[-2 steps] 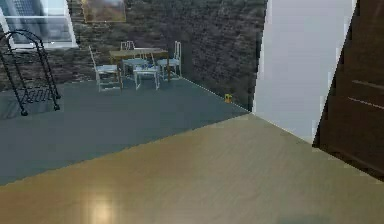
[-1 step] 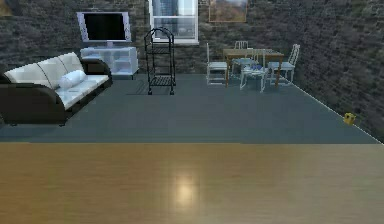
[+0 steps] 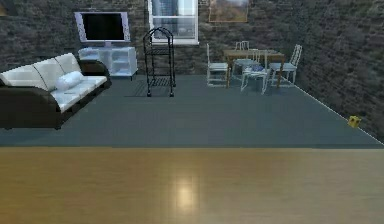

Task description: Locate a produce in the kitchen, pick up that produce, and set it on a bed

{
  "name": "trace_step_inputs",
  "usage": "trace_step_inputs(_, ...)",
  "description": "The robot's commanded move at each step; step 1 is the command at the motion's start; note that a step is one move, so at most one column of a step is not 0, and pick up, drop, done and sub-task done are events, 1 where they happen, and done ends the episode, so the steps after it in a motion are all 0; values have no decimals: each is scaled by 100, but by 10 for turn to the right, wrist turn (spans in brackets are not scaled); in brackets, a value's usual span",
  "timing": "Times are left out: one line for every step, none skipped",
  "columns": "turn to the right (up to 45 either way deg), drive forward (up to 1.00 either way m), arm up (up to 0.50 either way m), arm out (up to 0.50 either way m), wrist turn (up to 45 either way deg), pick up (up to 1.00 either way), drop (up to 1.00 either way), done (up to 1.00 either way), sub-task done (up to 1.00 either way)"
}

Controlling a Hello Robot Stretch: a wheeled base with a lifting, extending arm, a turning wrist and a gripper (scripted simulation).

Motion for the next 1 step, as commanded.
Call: trace_step_inputs(-450, 0, 0, 0, 0, 0, 0, 0, 0)
